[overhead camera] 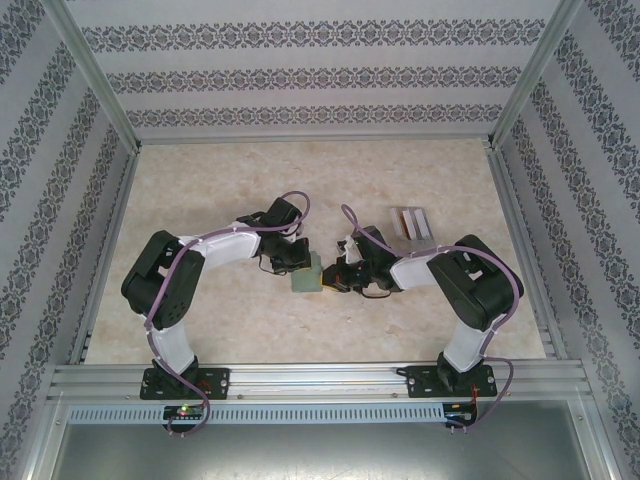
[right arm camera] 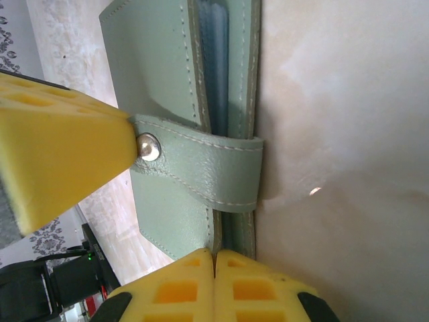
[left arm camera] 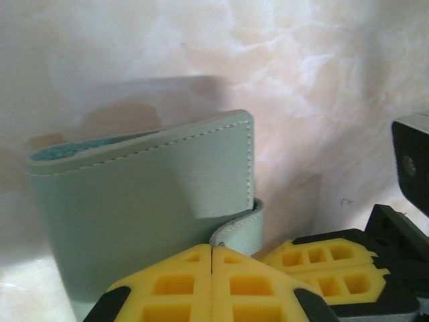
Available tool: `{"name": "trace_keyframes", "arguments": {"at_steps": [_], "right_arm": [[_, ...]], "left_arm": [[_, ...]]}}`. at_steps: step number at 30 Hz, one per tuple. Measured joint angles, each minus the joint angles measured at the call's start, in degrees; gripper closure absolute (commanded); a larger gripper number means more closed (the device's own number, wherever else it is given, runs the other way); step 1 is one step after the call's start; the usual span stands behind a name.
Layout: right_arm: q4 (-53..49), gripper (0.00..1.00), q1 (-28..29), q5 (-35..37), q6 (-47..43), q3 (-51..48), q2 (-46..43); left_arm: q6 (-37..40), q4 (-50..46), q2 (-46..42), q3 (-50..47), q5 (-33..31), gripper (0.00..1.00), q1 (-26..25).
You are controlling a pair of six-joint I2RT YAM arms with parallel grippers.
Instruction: Put the credit cards into the card holder
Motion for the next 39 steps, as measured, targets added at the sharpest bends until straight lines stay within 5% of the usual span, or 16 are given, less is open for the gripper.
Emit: {"name": "trace_keyframes", "arguments": {"at_steps": [24, 30, 39], "right_arm": [[0.3, 0.96, 0.0, -0.2, 0.0, 0.0, 0.3], [-0.2, 0.8, 0.0, 0.0, 0.2, 0.3, 0.3], [-8.2, 0.81, -0.4, 0.9, -0.3, 4.8, -2.4]], "left_arm": [[-0.2, 2.2, -0.9, -2.6, 1.0, 1.0, 0.3], [-0.1, 2.1, -0.8, -2.6, 0.3, 1.0, 0.3], [0.3, 1.5, 0.2, -1.7, -0.1, 1.0, 0.3]]}}
